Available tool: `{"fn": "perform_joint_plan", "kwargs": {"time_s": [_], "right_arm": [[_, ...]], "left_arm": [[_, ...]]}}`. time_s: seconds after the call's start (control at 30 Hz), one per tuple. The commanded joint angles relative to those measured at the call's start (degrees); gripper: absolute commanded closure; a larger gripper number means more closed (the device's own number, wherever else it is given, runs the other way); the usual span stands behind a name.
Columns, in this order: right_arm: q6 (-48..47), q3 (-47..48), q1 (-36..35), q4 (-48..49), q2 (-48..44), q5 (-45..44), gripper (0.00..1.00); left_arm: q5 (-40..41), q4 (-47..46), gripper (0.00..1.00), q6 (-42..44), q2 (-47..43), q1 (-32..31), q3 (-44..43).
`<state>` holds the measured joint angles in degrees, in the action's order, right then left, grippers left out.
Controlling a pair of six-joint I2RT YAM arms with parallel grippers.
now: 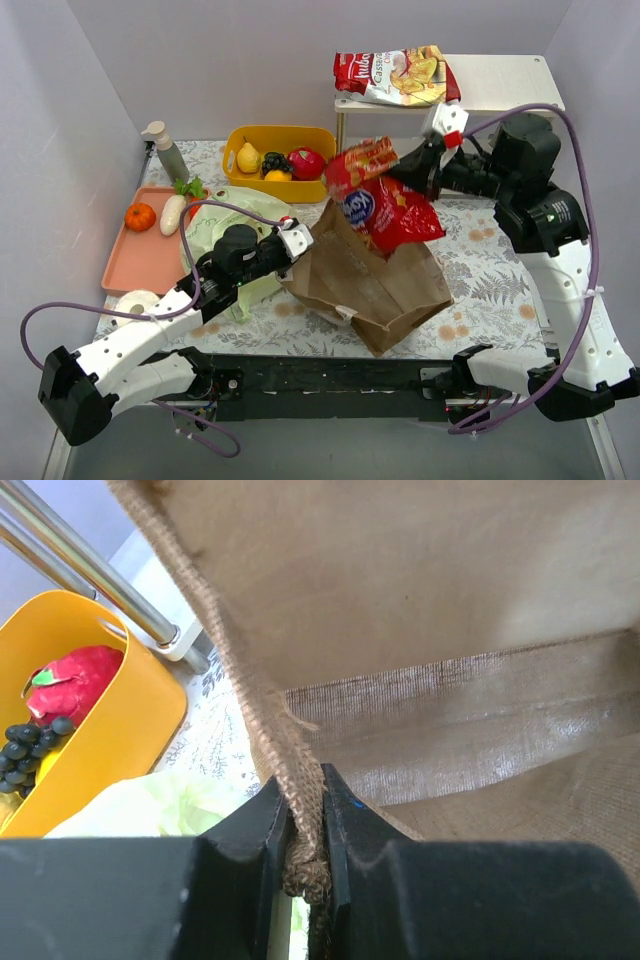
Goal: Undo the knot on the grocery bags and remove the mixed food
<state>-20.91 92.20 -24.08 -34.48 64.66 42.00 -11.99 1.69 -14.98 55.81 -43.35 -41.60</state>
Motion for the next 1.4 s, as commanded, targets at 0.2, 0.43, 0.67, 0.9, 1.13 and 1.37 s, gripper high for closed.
{"fn": "perform_joint_plan", "kwargs": {"time_s": [0.2, 0.43, 0.67, 0.9, 1.13, 1.37], "right_arm": [[-4.8, 14.3, 2.1, 19.5, 4.3, -21.7, 0.99], [-11.0, 6.2, 3.6, 14.7, -1.9, -26.4, 0.99], [-15.2, 3.3, 4.4, 9.0, -5.2, -31.9, 0.99], [-17.0, -6.7, 5.2, 14.2, -9.4, -41.5, 0.99], [-12.0, 0.0, 8.4, 14.6, -5.7, -45.4, 0.99], [-12.8, 18.4, 10.1, 13.7, 3.4, -49.4, 0.99]], "left_arm": [[-1.0, 1.9, 1.00, 18.0, -12.2, -1.2, 4.8], [-4.3, -2.9, 1.00, 28.8, -20.3, -2.1, 12.8], [-3.8, 3.5, 1.00, 20.4, -15.6, -2.1, 9.8], [-3.0, 6.7, 1.00, 18.3, -15.8, -2.1, 9.8], [-3.0, 11.5, 1.00, 17.2, -15.4, -2.1, 8.6], [-2.4, 13.0, 1.00, 16.1, -13.7, -2.1, 8.0]]}}
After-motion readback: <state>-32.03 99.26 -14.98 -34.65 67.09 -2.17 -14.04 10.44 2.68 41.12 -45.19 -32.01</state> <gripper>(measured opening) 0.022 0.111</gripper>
